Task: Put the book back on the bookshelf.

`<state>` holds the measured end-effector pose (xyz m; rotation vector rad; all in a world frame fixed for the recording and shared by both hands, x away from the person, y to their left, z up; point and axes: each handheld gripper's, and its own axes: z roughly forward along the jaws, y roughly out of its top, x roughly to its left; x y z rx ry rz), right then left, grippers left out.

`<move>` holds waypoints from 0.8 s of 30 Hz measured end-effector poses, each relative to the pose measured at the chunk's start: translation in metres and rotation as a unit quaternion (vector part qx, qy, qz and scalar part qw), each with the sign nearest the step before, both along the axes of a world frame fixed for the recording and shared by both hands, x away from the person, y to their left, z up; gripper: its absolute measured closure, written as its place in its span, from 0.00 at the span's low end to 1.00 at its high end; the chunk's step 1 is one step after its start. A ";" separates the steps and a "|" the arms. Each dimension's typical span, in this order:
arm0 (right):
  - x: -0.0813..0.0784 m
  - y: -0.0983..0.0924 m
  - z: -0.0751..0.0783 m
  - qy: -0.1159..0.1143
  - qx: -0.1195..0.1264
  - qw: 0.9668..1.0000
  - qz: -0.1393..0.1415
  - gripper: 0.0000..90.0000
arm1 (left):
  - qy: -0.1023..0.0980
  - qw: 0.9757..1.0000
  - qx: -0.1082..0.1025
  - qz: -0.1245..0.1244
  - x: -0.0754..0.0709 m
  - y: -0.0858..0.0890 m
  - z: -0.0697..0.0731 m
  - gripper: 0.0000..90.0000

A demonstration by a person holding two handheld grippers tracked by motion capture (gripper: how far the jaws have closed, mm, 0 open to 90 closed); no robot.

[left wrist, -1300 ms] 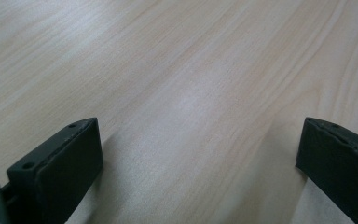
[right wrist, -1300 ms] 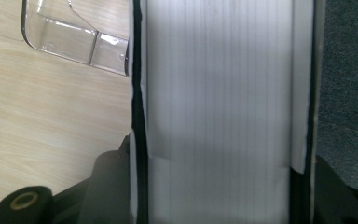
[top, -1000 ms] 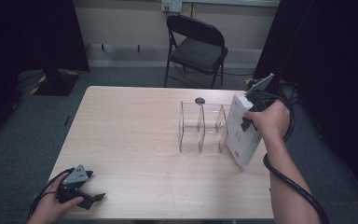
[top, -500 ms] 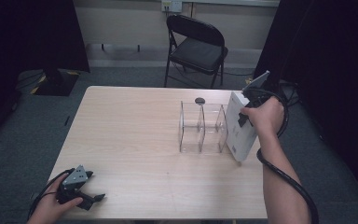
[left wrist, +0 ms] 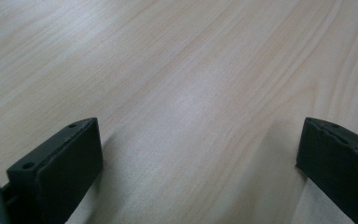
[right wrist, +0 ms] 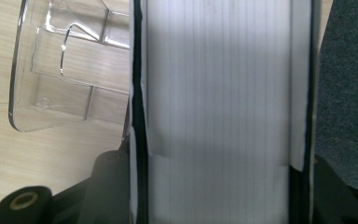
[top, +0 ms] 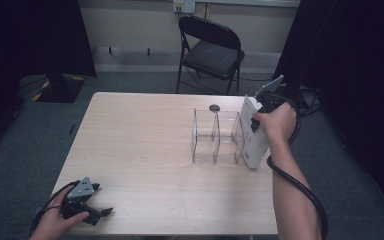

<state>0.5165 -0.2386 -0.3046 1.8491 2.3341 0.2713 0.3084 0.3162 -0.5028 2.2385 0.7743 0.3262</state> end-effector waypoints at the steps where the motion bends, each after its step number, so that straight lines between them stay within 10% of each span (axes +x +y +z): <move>1: 0.001 0.000 -0.001 -0.002 0.001 1.000 0.001 0.59 | 0.000 1.000 0.000 0.000 0.000 0.000 0.000 0.00; 24: -0.008 -0.006 -0.001 -0.026 0.012 1.000 0.000 0.48 | 0.003 1.000 -0.006 0.003 -0.001 -0.001 -0.001 0.00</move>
